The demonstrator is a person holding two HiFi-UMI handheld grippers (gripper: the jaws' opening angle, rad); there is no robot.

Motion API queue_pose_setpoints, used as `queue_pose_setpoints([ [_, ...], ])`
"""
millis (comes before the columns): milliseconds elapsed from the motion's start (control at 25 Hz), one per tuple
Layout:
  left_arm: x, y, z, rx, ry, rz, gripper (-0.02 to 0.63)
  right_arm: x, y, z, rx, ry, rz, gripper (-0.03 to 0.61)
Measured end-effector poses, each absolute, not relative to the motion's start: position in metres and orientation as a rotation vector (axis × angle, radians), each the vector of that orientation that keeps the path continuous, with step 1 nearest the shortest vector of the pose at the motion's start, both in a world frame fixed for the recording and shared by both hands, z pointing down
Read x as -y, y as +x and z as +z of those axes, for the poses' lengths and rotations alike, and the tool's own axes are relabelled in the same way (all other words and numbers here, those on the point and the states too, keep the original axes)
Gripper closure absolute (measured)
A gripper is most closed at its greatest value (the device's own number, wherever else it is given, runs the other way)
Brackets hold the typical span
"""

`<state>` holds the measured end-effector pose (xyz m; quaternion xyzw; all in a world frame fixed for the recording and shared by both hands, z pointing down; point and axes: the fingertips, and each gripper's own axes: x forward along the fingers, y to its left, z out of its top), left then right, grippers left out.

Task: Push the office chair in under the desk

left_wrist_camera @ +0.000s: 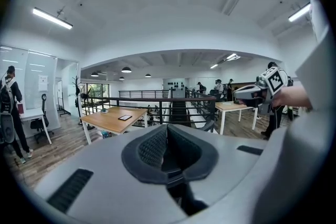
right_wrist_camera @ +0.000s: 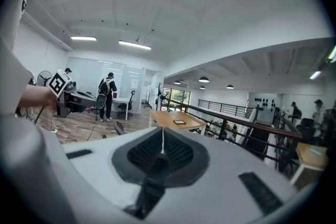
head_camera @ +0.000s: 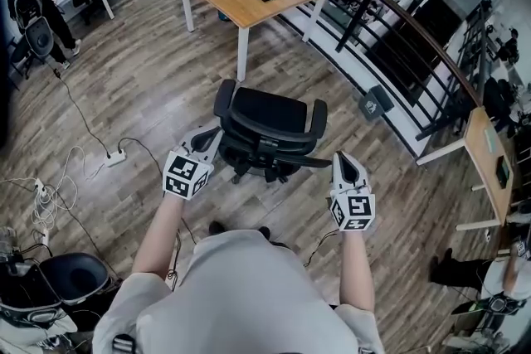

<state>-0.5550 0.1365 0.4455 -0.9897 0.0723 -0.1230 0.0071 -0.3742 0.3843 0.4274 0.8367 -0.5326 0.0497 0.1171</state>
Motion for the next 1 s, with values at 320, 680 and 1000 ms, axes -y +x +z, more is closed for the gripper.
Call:
queue_pose_setpoints([
  [320, -0.13, -0.549, 0.459, -0.21, -3.08, -0.416, 0.573, -0.386, -0.363, 0.438, 1.548, 2.451, 0.188, 0.524],
  [680, -0.126, -0.552, 0.471, -0.113, -3.069, -0.473, 0.439, -0.383, -0.373, 0.458, 1.552, 2.402, 0.281, 0.41],
  [1000, -0.12, -0.556, 0.492, 0.006, -3.004, -0.571, 0.434, -0.381, -0.389, 0.484, 1.494, 2.32, 0.345, 0.405],
])
